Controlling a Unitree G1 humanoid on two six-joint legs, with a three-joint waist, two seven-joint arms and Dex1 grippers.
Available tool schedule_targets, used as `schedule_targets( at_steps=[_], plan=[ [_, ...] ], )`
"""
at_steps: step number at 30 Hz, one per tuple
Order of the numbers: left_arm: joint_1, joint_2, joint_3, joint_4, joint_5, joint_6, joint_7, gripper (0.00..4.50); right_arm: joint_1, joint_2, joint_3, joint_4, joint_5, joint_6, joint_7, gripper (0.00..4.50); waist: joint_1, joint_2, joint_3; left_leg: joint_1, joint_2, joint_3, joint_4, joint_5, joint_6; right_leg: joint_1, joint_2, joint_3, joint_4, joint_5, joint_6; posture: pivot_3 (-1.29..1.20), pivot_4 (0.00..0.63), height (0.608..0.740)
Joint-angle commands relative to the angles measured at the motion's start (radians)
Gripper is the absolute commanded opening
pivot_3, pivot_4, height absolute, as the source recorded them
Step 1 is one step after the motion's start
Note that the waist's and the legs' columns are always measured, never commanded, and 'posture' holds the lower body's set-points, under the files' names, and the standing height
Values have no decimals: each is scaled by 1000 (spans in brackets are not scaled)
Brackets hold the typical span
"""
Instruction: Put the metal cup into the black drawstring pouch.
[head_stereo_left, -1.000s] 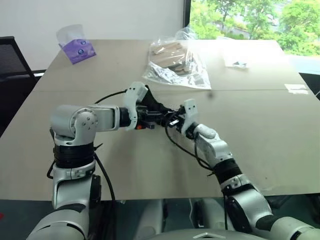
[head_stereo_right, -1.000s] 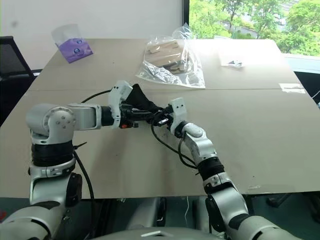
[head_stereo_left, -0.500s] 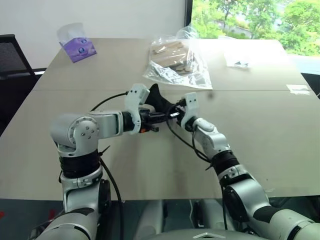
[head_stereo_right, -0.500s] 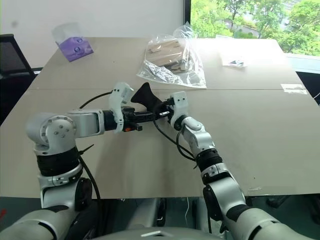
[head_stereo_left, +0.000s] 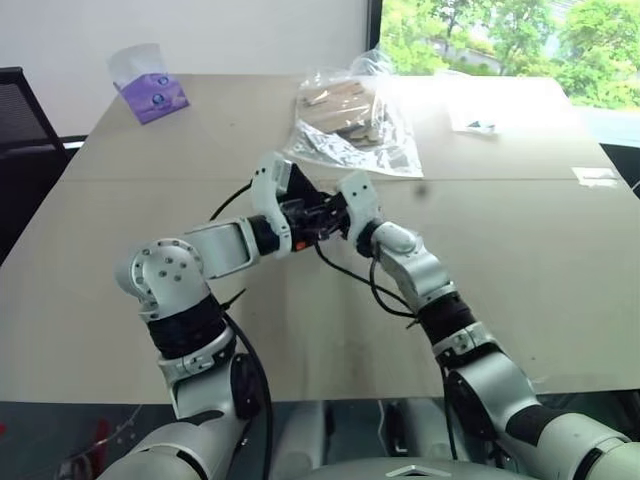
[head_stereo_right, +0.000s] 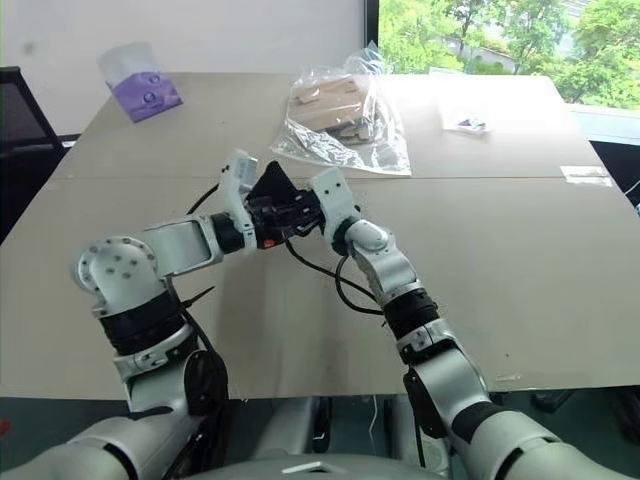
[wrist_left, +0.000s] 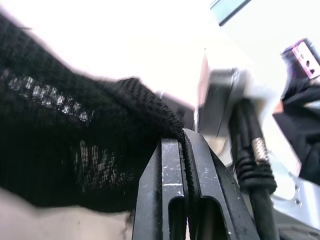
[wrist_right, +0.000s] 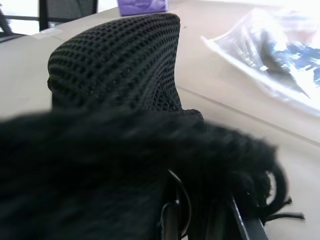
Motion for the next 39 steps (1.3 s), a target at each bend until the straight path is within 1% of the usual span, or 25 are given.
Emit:
schedule_targets(
  at_steps=[1, 2, 3, 5, 7, 8, 9, 10, 13, 14, 17, 21, 25, 27, 29, 33, 35, 39],
  plan=[
    [-64, -45, 63, 19, -53, 1, -7, 0, 5, -89, 132, -130, -128, -6, 57, 10, 4, 0, 0, 0, -1, 0, 0, 0, 0, 0, 0, -1, 0, 0, 0, 0, 150, 740],
    [-64, -41, 69, 33, -46, -1, -7, 0, 17, -115, 136, -167, -122, 26, 82, 10, 4, 0, 0, 0, -2, 0, 0, 0, 0, 0, 0, -1, 0, 0, 0, 0, 150, 740],
    [-60, -34, 70, 46, -40, -4, -11, 0, 27, -137, 135, -202, -119, 48, 97, 344, 2, 0, 0, 0, -2, 0, 0, 0, 0, 0, 0, -1, 0, 0, 0, 0, 150, 740],
    [-48, -13, 71, 81, -30, -16, -21, 0, 37, -180, 114, -280, -120, 108, 107, 1046, -3, 0, 0, 0, -1, 0, 0, 0, 0, 0, 1, -1, 0, 0, 0, 0, 150, 740],
    [-37, 9, 61, 107, -22, -32, -32, 0, 41, -213, 92, -350, -111, 165, 118, 2168, -5, 0, 0, 0, -1, 1, -1, 0, 0, -1, 1, -1, 0, 0, 0, 0, 150, 740],
    [-30, 25, 51, 121, -19, -41, -43, 0, 44, -229, 78, -399, -91, 217, 137, 2307, -4, 0, 1, 0, 0, 1, -1, 0, -1, -1, 1, -1, 0, 0, 0, 0, 150, 740],
    [-24, 49, 33, 140, -10, -56, -55, 0, 51, -261, 63, -468, -63, 271, 169, 2802, -4, 0, 1, -1, 0, 0, -1, 1, -1, -2, 1, -1, 0, 0, 0, 0, 150, 740],
    [-20, 73, 14, 157, -3, -72, -70, 0, 55, -290, 46, -525, -39, 322, 194, 2802, -4, 0, 1, -1, 0, 0, -1, 1, -1, -2, 1, -2, 0, 0, 0, 0, 150, 740],
    [-27, 123, -28, 204, 3, -113, -106, 0, 73, -370, 12, -669, 34, 424, 261, 3857, 2, 0, 1, -2, -1, -1, -1, 1, -1, -2, 1, -3, -1, 0, 0, 0, 150, 740],
    [-32, 139, -44, 219, 6, -128, -119, 0, 77, -388, 10, -702, 41, 450, 262, 4417, 3, 0, 1, -2, -1, -1, -1, 0, -1, -2, 1, -3, -1, 0, 0, 0, 150, 740],
    [-47, 176, -78, 254, 10, -160, -150, 0, 93, -422, -8, -801, 76, 536, 257, 4470, 5, 0, 1, -2, -1, -1, -1, 0, -1, -2, 0, -3, -1, 0, 0, 0, 150, 740],
    [-52, 250, -129, 278, 17, -205, -207, 0, 135, -460, -70, -911, 140, 621, 250, 4470, 2, 0, 1, -3, -1, -2, -1, 1, -1, -3, 0, -3, -1, 0, 0, 0, 150, 740],
    [-59, 326, -157, 289, 13, -220, -261, 0, 203, -535, -34, -891, 82, 575, 211, 4470, 3, 0, 1, -3, -1, -2, -1, 1, -1, -2, 0, -3, -1, 0, 0, 0, 150, 740],
    [-58, 366, -173, 278, 7, -221, -295, 0, 233, -537, 10, -814, 41, 484, 189, 4470, 2, 0, 1, -3, -1, -2, -1, 1, -1, -2, 0, -3, -1, 0, 0, 0, 150, 740],
    [-55, 398, -190, 270, 7, -223, -320, 0, 245, -498, 41, -720, 18, 403, 166, 4470, -1, 0, 1, -3, -1, -1, -1, 1, -1, -3, 0, -2, -1, 0, 0, 0, 150, 740],
    [-39, 436, -209, 239, 6, -214, -342, 0, 199, -360, 79, -482, -30, 228, 82, 4470, -7, -1, 1, -3, -1, 0, -1, 1, -1, -3, 1, -3, -1, 0, 0, 0, 150, 740],
    [-20, 454, -217, 206, -1, -204, -351, 0, 162, -297, 85, -360, -60, 132, 39, 4470, -6, 0, 2, -3, 0, 0, -1, 1, -1, -3, 1, -2, -1, 0, 0, 0, 150, 740],
    [20, 479, -212, 143, -13, -188, -352, 0, 98, -215, 76, -174, -106, -19, -41, 4470, -4, 0, 3, -3, -1, 0, -1, 1, -1, -3, 1, -2, -1, 0, 0, 0, 150, 740]
  ],
)
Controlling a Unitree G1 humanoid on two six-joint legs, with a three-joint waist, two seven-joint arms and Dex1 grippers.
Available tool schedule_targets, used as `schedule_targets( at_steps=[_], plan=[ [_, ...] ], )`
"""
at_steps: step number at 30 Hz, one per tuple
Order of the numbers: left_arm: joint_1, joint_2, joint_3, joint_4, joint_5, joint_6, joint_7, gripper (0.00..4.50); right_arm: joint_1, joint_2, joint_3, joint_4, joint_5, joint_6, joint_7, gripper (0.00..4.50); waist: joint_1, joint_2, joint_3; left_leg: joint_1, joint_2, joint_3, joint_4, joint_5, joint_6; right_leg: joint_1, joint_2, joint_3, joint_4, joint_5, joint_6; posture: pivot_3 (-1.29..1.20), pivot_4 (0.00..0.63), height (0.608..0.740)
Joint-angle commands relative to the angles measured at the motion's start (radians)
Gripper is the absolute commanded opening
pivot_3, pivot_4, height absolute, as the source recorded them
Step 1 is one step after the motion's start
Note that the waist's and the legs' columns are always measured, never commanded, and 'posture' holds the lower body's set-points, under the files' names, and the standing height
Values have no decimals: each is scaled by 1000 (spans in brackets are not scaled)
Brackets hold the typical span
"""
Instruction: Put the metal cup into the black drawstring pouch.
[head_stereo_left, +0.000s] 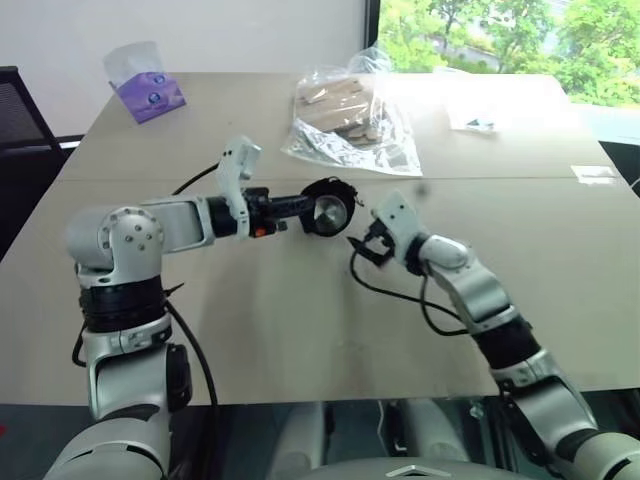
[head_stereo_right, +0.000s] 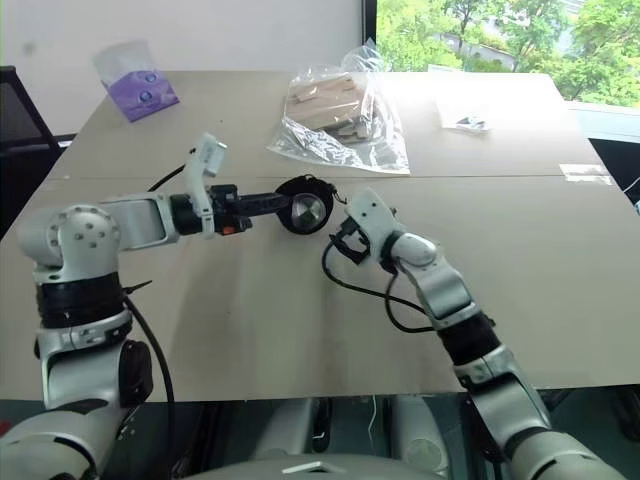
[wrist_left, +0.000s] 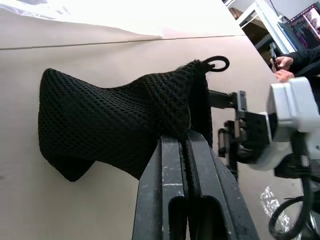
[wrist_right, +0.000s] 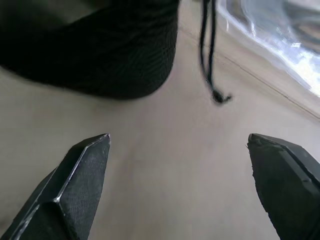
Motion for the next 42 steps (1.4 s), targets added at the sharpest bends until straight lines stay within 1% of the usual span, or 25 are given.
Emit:
schedule_targets(
  at_steps=[1, 3, 4, 5, 7, 8, 10, 12, 13, 17, 21, 25, 26, 28, 30, 32, 33, 34, 37, 42],
  plan=[
    [21, 26, 21, -84, -36, 18, -7, 0, -53, 49, -30, 107, -25, -137, -67, 4470, 2, 0, 0, 0, 0, 0, 0, 0, 0, 0, 0, 0, 0, 0, 0, 0, 150, 740],
    [39, 36, 37, -113, -46, 32, -1, 0, -71, 68, -40, 169, -40, -195, -99, 4470, 3, 0, 0, 0, 0, -1, 0, 0, 0, 0, 0, 1, 0, 0, 0, 0, 150, 740],
    [46, 39, 44, -122, -50, 35, 3, 0, -75, 73, -47, 186, -42, -216, -107, 3940, 4, 0, 0, 0, 0, -1, 0, 0, 0, 0, 0, 1, 0, 0, 0, 0, 150, 740],
    [52, 44, 51, -129, -53, 38, 6, 0, -75, 80, -59, 193, -34, -232, -108, 3652, 4, 0, 0, 0, 0, -2, 0, 0, 0, 0, 0, 1, 0, 0, 0, 0, 150, 740],
    [64, 53, 63, -143, -59, 42, 9, 0, -71, 86, -73, 190, -24, -262, -110, 2610, 3, 0, 0, -1, 0, -1, 0, 0, 0, 0, 0, 1, 0, 0, 0, 0, 150, 740],
    [73, 58, 71, -151, -62, 46, 7, 0, -66, 85, -76, 180, -24, -279, -111, 2213, 2, 0, 0, 0, 0, -1, 0, 0, 0, 0, 0, 1, 0, 0, 0, 0, 150, 740],
    [84, 63, 80, -161, -68, 50, 8, 0, -63, 82, -79, 169, -33, -306, -114, 1253, 1, 0, 0, 0, 0, -1, 0, 0, 0, 0, 0, 1, 0, 0, 0, 0, 150, 740],
    [94, 65, 84, -167, -73, 49, 11, 0, -60, 79, -83, 154, -36, -319, -107, 188, 1, 0, 0, 0, 0, -2, 0, 0, 0, 0, 0, 1, 0, 0, 0, 0, 150, 740],
    [100, 66, 86, -170, -74, 46, 13, 0, -54, 71, -83, 130, -41, -318, -99, 28, 1, 0, 0, 0, 0, -1, 0, 0, 0, 0, 0, 1, 0, 0, 0, 0, 150, 740],
    [123, 63, 85, -180, -73, 20, 24, 0, -17, 26, -72, 2, -61, -282, -58, 28, 1, 0, 0, 0, 0, -1, 0, 0, 0, 0, 0, 1, 0, 0, 0, 0, 150, 740],
    [152, 12, 90, -193, -67, -83, 27, 0, 17, -22, -76, -131, -73, -222, -30, 28, 4, 0, 0, 0, 0, -1, 0, 0, 0, 0, -1, 1, 0, 0, 0, 0, 150, 740],
    [138, -11, 98, -144, -107, -69, 15, 0, 97, -105, -91, -271, -47, -112, 45, 28, 8, 0, 0, 0, 0, -2, 0, 0, 0, 1, -2, 1, 0, 0, 0, 0, 150, 740],
    [134, -10, 94, -134, -104, -76, 11, 0, 128, -126, -90, -290, -43, -107, 64, 422, 8, 0, 0, -1, 0, -2, 1, 0, 0, 1, -2, 1, 0, 0, 0, 0, 150, 740],
    [124, -4, 90, -110, -101, -86, 6, 0, 198, -159, -85, -341, 1, -57, 121, 761, 8, 0, 0, 0, 0, -2, 1, 0, 0, 1, -1, 1, 0, 0, 0, 0, 150, 740],
    [116, 4, 85, -95, -101, -93, -2, 0, 267, -190, -60, -411, 65, 13, 205, 1779, 9, 0, 0, -1, 0, -2, 1, 0, 0, 1, -1, 1, 0, 0, 0, 0, 150, 740],
    [112, 9, 80, -85, -103, -98, -7, 0, 293, -180, -60, -443, 101, 50, 220, 2690, 5, 0, 0, -1, 0, -2, 1, 0, 0, 1, -1, 0, 0, 0, 0, 0, 150, 740],
    [111, 11, 78, -82, -103, -100, -8, 0, 295, -169, -65, -448, 114, 64, 217, 3350, 0, 0, 0, -1, 0, -1, 1, 0, 0, 1, -1, 1, 0, 0, 0, 0, 150, 740],
    [109, 15, 72, -75, -100, -103, -14, 0, 293, -161, -54, -442, 122, 60, 229, 3739, -2, 0, 0, 0, 0, -1, 1, 0, 0, 1, -1, 2, 1, 0, 0, 0, 150, 740],
    [104, 26, 61, -63, -93, -109, -26, 0, 263, -134, -16, -379, 105, 18, 237, 3739, 0, 0, 0, 2, 1, -1, 1, 0, 1, 2, 0, 1, 2, 0, 0, 0, 150, 740],
    [99, 45, 48, -50, -93, -117, -38, 0, 174, -63, 0, -206, 79, -69, 208, 3739, 2, 0, 0, 2, 1, -1, 1, 0, 0, 2, 2, 1, 2, 0, 0, 0, 150, 740]
  ],
)
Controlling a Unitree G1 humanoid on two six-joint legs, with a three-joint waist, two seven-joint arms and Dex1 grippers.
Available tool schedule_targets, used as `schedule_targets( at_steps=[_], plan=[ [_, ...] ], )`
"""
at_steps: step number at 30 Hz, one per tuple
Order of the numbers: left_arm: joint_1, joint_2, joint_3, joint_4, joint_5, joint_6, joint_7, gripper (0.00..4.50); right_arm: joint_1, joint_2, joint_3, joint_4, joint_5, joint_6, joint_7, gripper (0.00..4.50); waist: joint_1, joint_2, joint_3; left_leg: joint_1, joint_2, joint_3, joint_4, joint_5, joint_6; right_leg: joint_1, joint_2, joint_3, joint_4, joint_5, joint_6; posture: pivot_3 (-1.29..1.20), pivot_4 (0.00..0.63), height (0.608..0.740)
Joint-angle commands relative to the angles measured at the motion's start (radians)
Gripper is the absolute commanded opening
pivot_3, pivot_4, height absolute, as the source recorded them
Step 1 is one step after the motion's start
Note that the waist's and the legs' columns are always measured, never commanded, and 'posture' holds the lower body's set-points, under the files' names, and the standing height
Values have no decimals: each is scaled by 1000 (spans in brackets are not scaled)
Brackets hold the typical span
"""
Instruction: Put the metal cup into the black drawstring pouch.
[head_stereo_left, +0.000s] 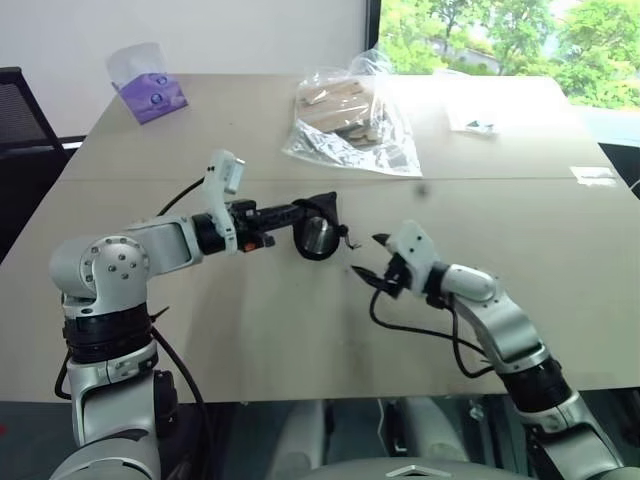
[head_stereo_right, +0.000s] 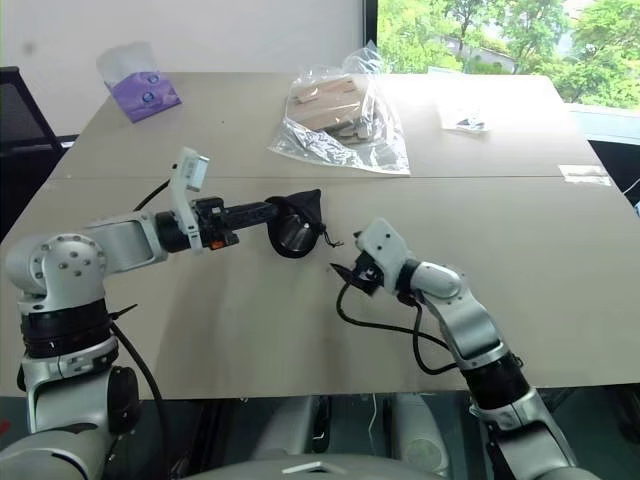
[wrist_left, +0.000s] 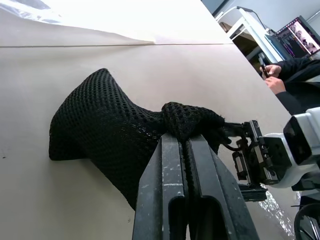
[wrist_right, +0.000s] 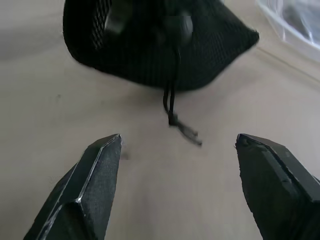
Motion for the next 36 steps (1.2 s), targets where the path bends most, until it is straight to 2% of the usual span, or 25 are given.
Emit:
schedule_targets(
  at_steps=[1, 6, 7, 8, 14, 15, 20, 24, 28, 29, 30, 34, 36],
  plan=[
    [-19, 24, 6, -6, -6, -25, -17, 0, -48, 30, 6, 81, -15, -79, -9, 3739, 1, 0, 0, 0, 0, 0, 0, 0, 0, 0, 0, 0, 0, 0, 0, 0, 150, 740],
    [-14, 35, 11, -11, -10, -24, -17, 0, -99, 81, -2, 186, -22, -130, -22, 3739, 3, 0, 0, -2, 0, -1, 0, 0, 0, 0, -1, 0, -1, 0, 0, 0, 150, 740],
    [-11, 37, 12, -13, -10, -24, -17, 0, -105, 86, -4, 200, -27, -140, -26, 3225, 3, 0, 0, -2, 0, -1, 0, 0, 0, 0, -1, 0, -1, 0, 0, 0, 150, 740],
    [-7, 39, 14, -15, -11, -24, -17, 0, -109, 91, -7, 209, -27, -149, -28, 2992, 3, 0, 0, -1, 0, -1, 0, 0, 0, 0, -1, 0, -1, 0, 0, 0, 150, 740],
    [0, 39, 20, -27, -14, -26, -12, 0, -120, 92, -14, 226, -34, -201, -33, 212, 3, 0, 0, -1, 0, -1, 0, 0, 0, 0, -1, 0, -1, 0, 0, 0, 150, 740],
    [3, 37, 24, -30, -18, -24, -11, 0, -120, 91, -15, 223, -33, -203, -31, 42, 2, 0, 0, -1, 0, -1, 0, 0, 0, 0, -1, 0, -1, 0, 0, 0, 150, 740],
    [47, 41, 19, -77, -1, -57, -5, 0, -101, 45, -44, 158, -41, -186, -44, 42, 1, 0, 0, -1, 0, -1, 0, 0, 0, 0, -2, 0, -1, 0, 0, 0, 150, 740],
    [73, 28, 2, -110, 25, -124, 3, 0, -100, -27, -121, 55, -94, -154, -137, 42, 8, 0, 0, -2, 0, -1, 0, 0, 0, -1, -3, 0, -1, 0, 0, 0, 150, 740],
    [49, -22, 44, -93, -45, -110, 15, 0, -121, -76, -171, -74, -125, -101, -180, 42, 14, 0, 0, -2, 0, -1, 0, 0, 0, 0, -4, -1, -1, 0, 0, 0, 150, 740],
    [45, -25, 49, -91, -55, -109, 18, 547, -125, -85, -174, -97, -129, -91, -181, 0, 13, 0, 0, -2, 0, -1, 0, 0, 0, 0, -3, -1, -1, 0, 0, 0, 150, 740],
    [42, -26, 50, -92, -60, -115, 19, 758, -128, -92, -178, -118, -129, -79, -181, 0, 10, 0, 0, -2, 0, -1, 0, 0, 0, 0, -3, -1, -1, 0, 0, 0, 150, 740],
    [-31, -41, 60, -94, -166, -91, -3, 2527, -182, -127, -196, -239, -135, -1, -169, 0, 6, 0, 0, -2, 0, -1, 0, 0, 0, 0, -3, -1, -1, 0, 0, 0, 150, 740],
    [-60, -41, 28, -108, -167, -110, -18, 3409, -209, -153, -191, -285, -139, 27, -152, 0, 7, 0, 0, -3, 0, -1, 1, 0, 0, -1, -2, -1, -1, 0, 0, 0, 150, 740]
  ],
)
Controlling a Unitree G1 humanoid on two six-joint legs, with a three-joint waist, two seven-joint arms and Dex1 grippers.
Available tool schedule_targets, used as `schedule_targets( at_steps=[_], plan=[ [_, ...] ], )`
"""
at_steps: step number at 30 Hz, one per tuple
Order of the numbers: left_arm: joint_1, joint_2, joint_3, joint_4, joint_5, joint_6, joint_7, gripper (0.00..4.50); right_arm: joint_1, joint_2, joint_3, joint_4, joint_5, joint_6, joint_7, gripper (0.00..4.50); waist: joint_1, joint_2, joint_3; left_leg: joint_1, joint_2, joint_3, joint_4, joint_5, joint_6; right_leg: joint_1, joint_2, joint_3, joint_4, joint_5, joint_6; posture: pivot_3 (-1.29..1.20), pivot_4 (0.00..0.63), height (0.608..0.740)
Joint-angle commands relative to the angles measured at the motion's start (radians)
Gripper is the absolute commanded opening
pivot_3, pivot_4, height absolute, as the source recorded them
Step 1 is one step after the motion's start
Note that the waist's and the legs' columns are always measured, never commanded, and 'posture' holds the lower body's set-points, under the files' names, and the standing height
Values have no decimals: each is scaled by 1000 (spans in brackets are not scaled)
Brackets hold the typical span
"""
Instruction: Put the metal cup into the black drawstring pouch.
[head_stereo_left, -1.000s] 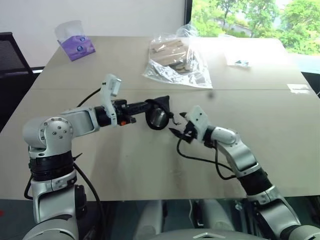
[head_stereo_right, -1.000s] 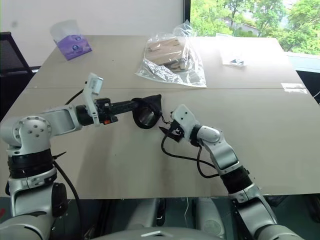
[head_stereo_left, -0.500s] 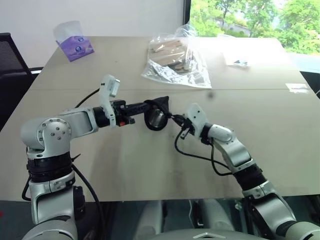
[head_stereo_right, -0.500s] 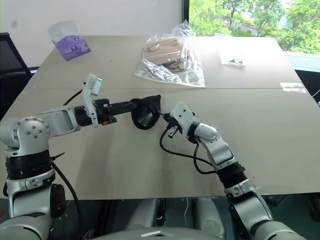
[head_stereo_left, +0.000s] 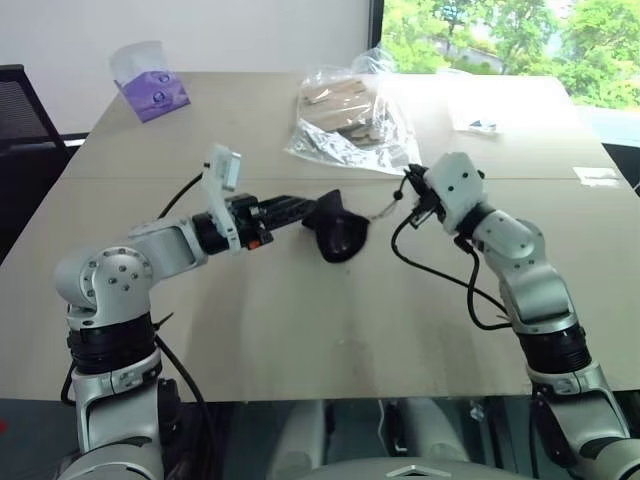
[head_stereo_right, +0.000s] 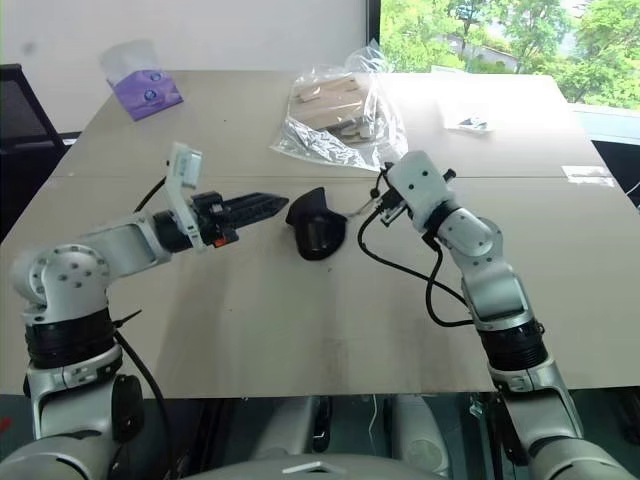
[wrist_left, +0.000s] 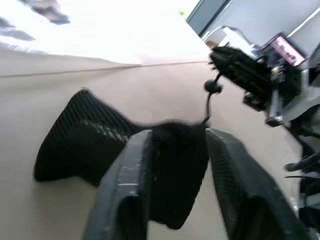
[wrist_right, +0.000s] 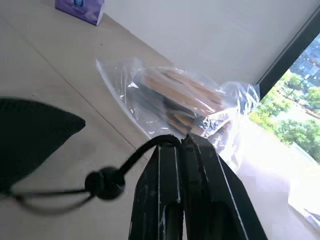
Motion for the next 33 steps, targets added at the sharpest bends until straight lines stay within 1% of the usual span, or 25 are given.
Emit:
schedule_targets(
  at_steps=[1, 6, 10, 15, 19, 20, 22, 26, 27, 28, 29, 33],
  plan=[
    [-57, 0, -27, -45, -39, -30, -32, 3878, -69, -38, -21, -133, -5, 35, 22, 0, 0, 0, 0, 0, 0, 0, 0, 0, 0, 0, 0, 0, 0, 0, 0, 0, 150, 740],
    [-127, -13, -167, -56, 75, -146, -59, 3878, -130, -78, -18, -186, 2, 78, 55, 0, 2, 0, 0, 0, -1, 0, 0, 0, 0, 0, 1, 0, 0, 0, 0, 0, 150, 740],
    [-186, -77, -266, 18, 180, -265, -82, 3878, -167, -101, -11, -204, 3, 87, 81, 0, 9, 0, 0, -1, -1, 0, 1, 0, 0, 0, 2, -1, 0, 0, 0, 0, 150, 740],
    [-228, -134, -333, 109, 269, -380, -134, 3878, -189, -122, 9, -213, 0, 81, 110, 0, 11, 0, 0, -2, -1, 0, 1, 0, 0, 0, 3, -1, -1, 0, 0, 0, 150, 740],
    [-258, -175, -343, 167, 295, -426, -167, 3878, -196, -127, 25, -216, -6, 72, 124, 0, 14, 0, 0, -4, -1, -1, 3, 0, 0, -1, 3, -2, -1, 0, 0, 0, 150, 740],
    [-263, -182, -345, 174, 298, -434, -177, 3642, -197, -125, 28, -218, -7, 73, 125, 0, 15, 0, 0, -5, -1, -2, 4, 0, 0, -1, 3, -2, -1, 0, 0, 0, 150, 740],
    [-271, -193, -343, 186, 306, -448, -187, 3029, -199, -123, 34, -221, -9, 76, 126, 0, 17, 0, 0, -7, -1, -3, 5, 0, 0, -1, 3, -3, -1, 0, 0, 0, 150, 740],
    [-267, -195, -356, 185, 309, -450, -227, 1310, -198, -115, 42, -231, -10, 83, 128, 0, 18, 0, 0, -7, -1, -3, 6, 0, 1, -1, 3, -4, -1, 0, 0, 0, 150, 740],
    [-265, -197, -360, 186, 312, -451, -231, 991, -195, -114, 43, -232, -10, 83, 128, 0, 18, 0, 0, -7, -1, -3, 6, 0, 1, -1, 3, -4, -1, 0, 0, 0, 150, 740],
    [-264, -200, -361, 186, 314, -450, -233, 383, -193, -113, 44, -233, -10, 83, 127, 0, 18, 0, 0, -7, -1, -4, 6, 0, 1, -1, 3, -4, -1, 0, 0, 0, 150, 740],
    [-263, -203, -362, 186, 317, -450, -235, 224, -192, -112, 44, -235, -11, 84, 127, 0, 18, 0, 0, -7, -1, -4, 6, 0, 1, -1, 3, -4, -1, 0, 0, 0, 150, 740],
    [-254, -217, -374, 195, 334, -457, -250, 222, -196, -95, 29, -258, -4, 135, 111, 0, 19, 0, 0, -7, -1, -4, 7, 0, 1, -1, 3, -4, -1, 0, 0, 0, 150, 740]
  ],
)
